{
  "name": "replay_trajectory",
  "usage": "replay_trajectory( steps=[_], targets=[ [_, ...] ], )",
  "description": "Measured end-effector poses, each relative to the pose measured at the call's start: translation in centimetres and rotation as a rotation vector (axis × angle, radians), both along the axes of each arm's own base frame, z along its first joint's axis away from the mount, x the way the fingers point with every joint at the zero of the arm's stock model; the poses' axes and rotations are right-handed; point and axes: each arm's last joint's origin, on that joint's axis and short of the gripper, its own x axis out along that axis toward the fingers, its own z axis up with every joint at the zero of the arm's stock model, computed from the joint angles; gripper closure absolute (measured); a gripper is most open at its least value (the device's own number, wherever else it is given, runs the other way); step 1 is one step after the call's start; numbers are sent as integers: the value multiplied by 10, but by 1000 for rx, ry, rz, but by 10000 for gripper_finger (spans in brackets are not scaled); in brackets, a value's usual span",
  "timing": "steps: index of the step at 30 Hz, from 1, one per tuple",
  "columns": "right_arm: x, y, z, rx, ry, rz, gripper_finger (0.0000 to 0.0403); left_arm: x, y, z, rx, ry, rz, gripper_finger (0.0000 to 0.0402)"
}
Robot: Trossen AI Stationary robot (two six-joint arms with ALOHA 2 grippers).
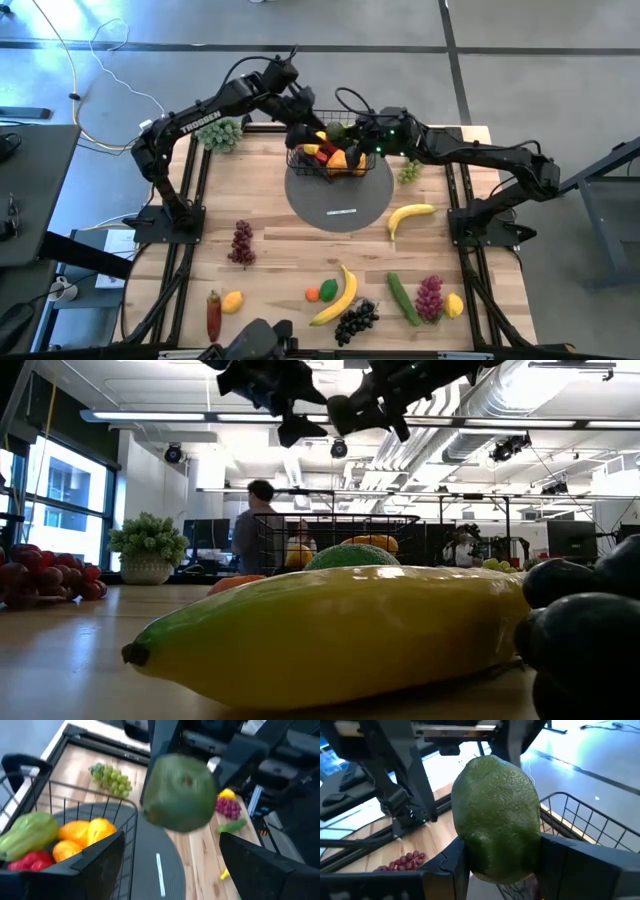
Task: Build produce basket
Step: Put the lime into the wire basket
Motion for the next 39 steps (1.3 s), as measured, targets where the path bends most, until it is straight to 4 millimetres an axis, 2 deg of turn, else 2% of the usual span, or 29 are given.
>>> replay_trajectory(
  steps=[9, 17, 22, 26, 31, 39],
  targets=[
    [0, 1, 1, -44, 7, 63, 260, 14, -4, 11, 3, -100, 25, 85],
    [2, 0, 6, -34, -55, 73, 260, 22, -12, 12, 37, -102, 30, 92],
    [1, -1, 5, -21, -56, 82, 260, 24, -13, 13, 73, -103, 49, 133],
    [1, -2, 6, -10, -61, 82, 258, 24, -12, 14, 79, -105, 52, 181],
    [-1, -6, 5, 20, -64, 69, 238, 24, -12, 13, 89, -100, 65, 241],
    [-2, -10, 4, 9, -52, 19, 197, 23, -11, 12, 117, -73, 94, 245]
  ],
)
